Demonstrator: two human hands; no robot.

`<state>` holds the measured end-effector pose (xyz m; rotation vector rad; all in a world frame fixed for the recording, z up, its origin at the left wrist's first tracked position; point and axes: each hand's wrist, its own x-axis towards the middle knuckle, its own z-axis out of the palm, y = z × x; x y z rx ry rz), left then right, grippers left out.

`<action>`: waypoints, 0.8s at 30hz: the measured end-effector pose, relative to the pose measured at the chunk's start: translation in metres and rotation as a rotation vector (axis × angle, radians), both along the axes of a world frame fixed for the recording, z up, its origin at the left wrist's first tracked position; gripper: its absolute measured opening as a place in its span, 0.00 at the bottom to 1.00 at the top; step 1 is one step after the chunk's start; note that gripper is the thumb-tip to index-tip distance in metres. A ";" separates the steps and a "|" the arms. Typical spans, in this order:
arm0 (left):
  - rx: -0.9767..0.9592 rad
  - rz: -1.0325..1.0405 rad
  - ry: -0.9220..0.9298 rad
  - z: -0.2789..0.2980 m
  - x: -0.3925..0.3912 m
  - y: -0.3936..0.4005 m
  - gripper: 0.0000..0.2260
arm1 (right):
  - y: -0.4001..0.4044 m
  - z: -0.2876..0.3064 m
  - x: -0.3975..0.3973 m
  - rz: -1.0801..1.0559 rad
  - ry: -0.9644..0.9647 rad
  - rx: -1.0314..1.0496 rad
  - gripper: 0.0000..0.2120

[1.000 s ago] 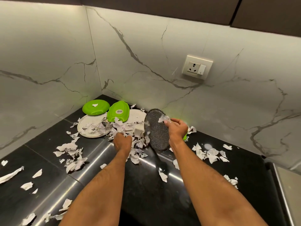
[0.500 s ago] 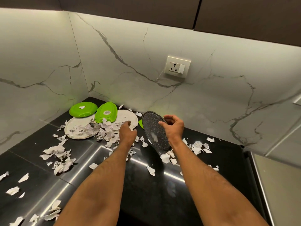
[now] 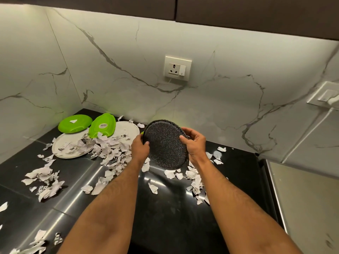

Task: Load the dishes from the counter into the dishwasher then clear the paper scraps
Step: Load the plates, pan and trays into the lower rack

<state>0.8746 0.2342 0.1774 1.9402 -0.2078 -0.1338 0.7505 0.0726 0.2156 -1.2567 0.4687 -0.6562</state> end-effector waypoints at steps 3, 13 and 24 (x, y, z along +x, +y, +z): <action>-0.025 0.032 0.058 -0.006 -0.014 -0.004 0.16 | -0.011 -0.006 -0.014 -0.004 -0.014 0.073 0.15; -0.003 0.077 0.001 -0.011 -0.066 0.014 0.14 | 0.004 -0.015 -0.075 -0.064 0.043 -0.005 0.19; -0.014 -0.041 -0.094 -0.024 -0.186 0.103 0.15 | 0.102 -0.037 -0.217 -0.181 0.105 -0.068 0.18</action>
